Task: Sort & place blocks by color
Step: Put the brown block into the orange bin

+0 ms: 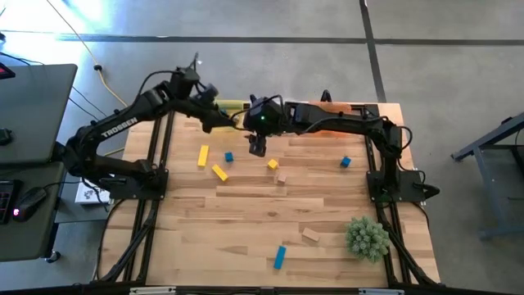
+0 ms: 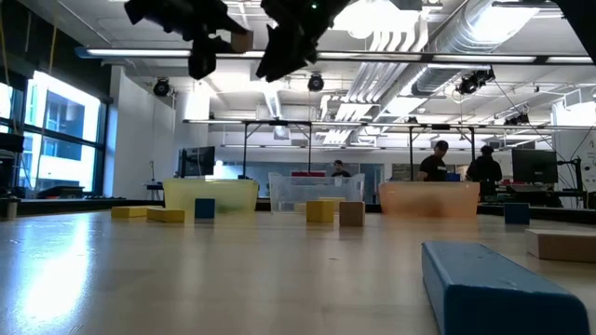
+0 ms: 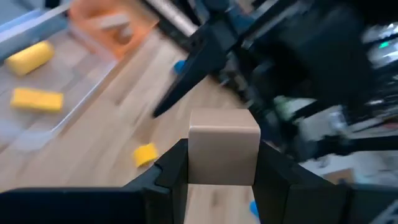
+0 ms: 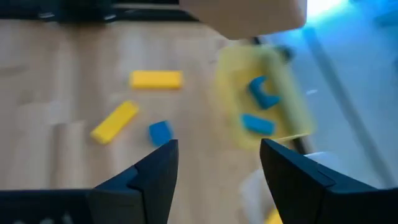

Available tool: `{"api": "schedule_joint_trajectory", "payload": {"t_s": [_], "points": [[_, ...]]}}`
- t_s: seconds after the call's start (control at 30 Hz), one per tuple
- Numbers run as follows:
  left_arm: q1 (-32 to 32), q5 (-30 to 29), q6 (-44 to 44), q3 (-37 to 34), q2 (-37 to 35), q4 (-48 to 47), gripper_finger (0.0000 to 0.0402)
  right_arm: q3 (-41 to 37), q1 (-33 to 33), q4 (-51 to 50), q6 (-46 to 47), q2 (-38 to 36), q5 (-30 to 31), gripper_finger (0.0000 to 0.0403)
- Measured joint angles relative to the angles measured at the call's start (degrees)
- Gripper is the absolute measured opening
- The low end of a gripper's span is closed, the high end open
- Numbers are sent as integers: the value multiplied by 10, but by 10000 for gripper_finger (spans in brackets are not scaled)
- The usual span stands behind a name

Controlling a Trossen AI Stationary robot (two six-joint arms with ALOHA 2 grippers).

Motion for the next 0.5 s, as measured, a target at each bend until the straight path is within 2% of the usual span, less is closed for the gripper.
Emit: {"api": "schedule_joint_trajectory", "payload": {"t_s": [0.1, 0.17, 0.33, 0.5], "points": [[31, 65, -26, 0, 0, 38, 109, 0, 10, 33, -20, 0, 68, 216], [49, 103, -41, 0, 0, 65, 109, 0, 14, 58, -29, -1, 90, 216], [81, 171, -76, 0, 0, 126, 109, 0, 19, 125, -34, -6, 109, 216], [96, 196, -92, 0, 0, 155, 109, 0, 19, 173, -32, -10, 126, 216]]}}
